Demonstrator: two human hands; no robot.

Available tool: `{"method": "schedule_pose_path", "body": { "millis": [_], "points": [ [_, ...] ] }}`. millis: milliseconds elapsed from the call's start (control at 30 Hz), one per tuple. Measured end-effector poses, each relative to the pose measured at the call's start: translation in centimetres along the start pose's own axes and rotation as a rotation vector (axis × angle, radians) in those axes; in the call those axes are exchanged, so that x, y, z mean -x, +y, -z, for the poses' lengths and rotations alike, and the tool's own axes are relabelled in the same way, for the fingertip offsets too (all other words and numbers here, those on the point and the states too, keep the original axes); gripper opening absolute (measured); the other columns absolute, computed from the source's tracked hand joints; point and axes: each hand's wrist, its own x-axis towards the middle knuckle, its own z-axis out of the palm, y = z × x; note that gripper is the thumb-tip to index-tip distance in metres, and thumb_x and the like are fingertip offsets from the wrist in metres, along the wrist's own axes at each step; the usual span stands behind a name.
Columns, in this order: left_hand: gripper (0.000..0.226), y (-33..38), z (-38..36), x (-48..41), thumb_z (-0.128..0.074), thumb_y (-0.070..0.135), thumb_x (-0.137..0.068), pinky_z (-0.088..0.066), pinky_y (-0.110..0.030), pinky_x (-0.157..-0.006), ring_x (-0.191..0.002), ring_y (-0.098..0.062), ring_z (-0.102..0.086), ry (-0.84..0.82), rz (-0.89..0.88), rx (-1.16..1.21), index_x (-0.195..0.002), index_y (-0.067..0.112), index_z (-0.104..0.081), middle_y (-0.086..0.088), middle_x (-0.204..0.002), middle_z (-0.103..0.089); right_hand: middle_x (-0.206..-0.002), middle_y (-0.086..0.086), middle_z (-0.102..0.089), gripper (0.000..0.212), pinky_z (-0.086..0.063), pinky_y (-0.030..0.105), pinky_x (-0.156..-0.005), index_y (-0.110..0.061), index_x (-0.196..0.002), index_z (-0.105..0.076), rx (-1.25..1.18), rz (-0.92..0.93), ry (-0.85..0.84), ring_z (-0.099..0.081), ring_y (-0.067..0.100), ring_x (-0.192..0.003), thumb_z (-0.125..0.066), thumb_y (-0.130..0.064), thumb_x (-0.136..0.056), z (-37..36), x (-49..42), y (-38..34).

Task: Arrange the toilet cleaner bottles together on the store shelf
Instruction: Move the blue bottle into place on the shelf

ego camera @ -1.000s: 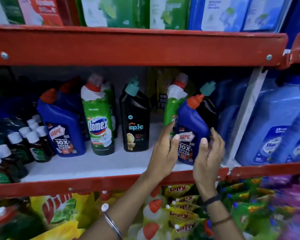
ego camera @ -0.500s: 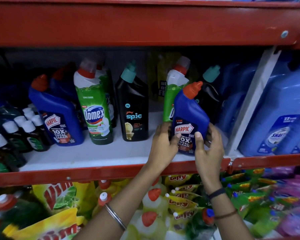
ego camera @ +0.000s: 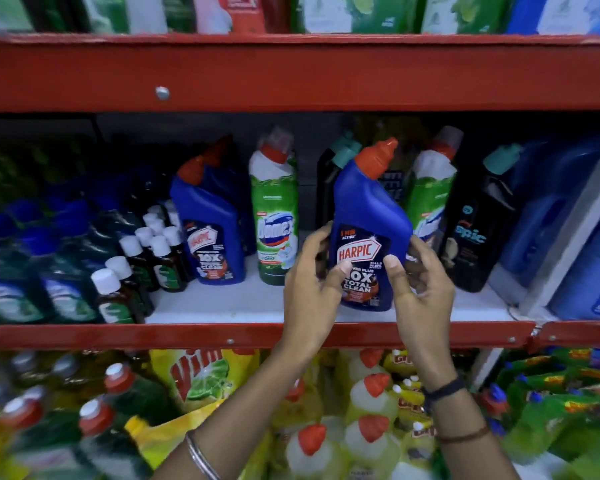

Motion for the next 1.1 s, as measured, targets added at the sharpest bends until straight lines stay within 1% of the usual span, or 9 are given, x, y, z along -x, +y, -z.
{"method": "schedule_pose_path", "body": {
  "millis": [67,233,300,433,600,700,800,900,1100],
  "points": [
    [0.050,-0.3,2.5,0.4,-0.059,0.008,-0.091,-0.058,-0.035,-0.086,-0.104,-0.005,-0.066,0.040,0.004,0.006,-0.131,0.034,-0.048,0.012,-0.119,-0.065,-0.119,0.003,-0.066,0.041,-0.055,0.034,-0.090,-0.028,-0.126,-0.054,-0.041,-0.017,-0.047,-0.064,0.013,-0.106,-0.062,-0.033,-0.086,-2.2,0.9,-0.6],
    [0.054,-1.0,8.6,1.1,-0.060,0.015,-0.092,-0.056,-0.023,-0.072,-0.083,0.015,-0.062,0.128,-0.002,-0.053,-0.135,0.043,-0.041,0.049,-0.097,-0.060,-0.121,0.007,-0.068,0.042,-0.057,0.034,-0.088,-0.017,-0.129,-0.058,-0.128,-0.044,-0.180,-0.067,0.016,-0.107,-0.064,-0.026,-0.088,-7.8,2.8,-1.7],
    [0.054,-1.4,10.5,1.2,-0.060,0.016,-0.092,-0.056,-0.019,-0.075,-0.089,0.018,-0.060,0.173,-0.009,-0.048,-0.138,0.038,-0.042,0.043,-0.105,-0.061,-0.121,0.007,-0.068,0.040,-0.057,0.029,-0.088,-0.017,-0.128,-0.058,-0.160,-0.055,-0.228,-0.067,0.013,-0.107,-0.064,-0.019,-0.089,-9.9,3.3,-2.1],
    [0.055,-2.8,13.6,0.9,-0.058,0.009,-0.093,-0.047,-0.003,-0.076,-0.104,0.017,-0.057,0.263,0.007,-0.068,-0.141,0.029,-0.042,0.011,-0.132,-0.057,-0.117,-0.002,-0.069,0.038,-0.055,0.025,-0.089,-0.015,-0.126,-0.060,-0.182,-0.069,-0.301,-0.067,0.012,-0.106,-0.064,-0.012,-0.088,-13.7,4.2,-2.4],
    [0.061,-4.6,16.2,0.5,-0.057,-0.003,-0.091,-0.047,-0.003,-0.069,-0.092,0.016,-0.061,0.319,0.041,-0.101,-0.141,0.029,-0.042,0.040,-0.103,-0.056,-0.121,0.005,-0.068,0.040,-0.052,0.021,-0.092,-0.008,-0.127,-0.060,-0.214,-0.114,-0.358,-0.066,0.007,-0.107,-0.063,-0.005,-0.087,-16.9,5.2,-2.3],
    [0.060,-5.6,17.2,0.4,-0.056,-0.002,-0.091,-0.049,-0.009,-0.073,-0.100,0.003,-0.063,0.322,0.062,-0.117,-0.140,0.032,-0.042,0.028,-0.111,-0.059,-0.121,0.005,-0.069,0.042,-0.054,0.025,-0.093,-0.009,-0.127,-0.059,-0.186,-0.121,-0.378,-0.067,0.006,-0.106,-0.064,-0.006,-0.086,-18.0,5.6,-1.9],
    [0.060,-5.8,17.8,0.2,-0.055,-0.002,-0.092,-0.049,-0.006,-0.073,-0.104,-0.002,-0.063,0.312,0.060,-0.122,-0.141,0.030,-0.041,0.010,-0.121,-0.061,-0.122,0.009,-0.069,0.043,-0.055,0.031,-0.094,-0.007,-0.128,-0.059,-0.136,-0.113,-0.363,-0.068,0.013,-0.106,-0.065,-0.009,-0.086,-18.6,5.6,-1.7],
    [0.061,-6.1,18.1,0.1,-0.054,-0.001,-0.093,-0.051,-0.007,-0.075,-0.109,-0.008,-0.063,0.294,0.049,-0.116,-0.141,0.032,-0.039,0.004,-0.128,-0.059,-0.121,0.009,-0.069,0.043,-0.056,0.031,-0.092,-0.007,-0.128,-0.059,-0.106,-0.101,-0.357,-0.068,0.014,-0.104,-0.066,-0.011,-0.086,-18.8,5.6,-1.6],
    [0.063,-6.9,18.1,-0.1,-0.053,0.001,-0.094,-0.054,-0.012,-0.079,-0.115,-0.015,-0.060,0.259,0.025,-0.156,-0.144,0.034,-0.033,0.001,-0.134,-0.056,-0.114,0.000,-0.068,0.042,-0.055,0.019,-0.088,-0.008,-0.127,-0.059,-0.106,-0.109,-0.350,-0.065,-0.010,-0.091,-0.066,-0.011,-0.085,-18.7,5.6,-1.5]
  ]
}}
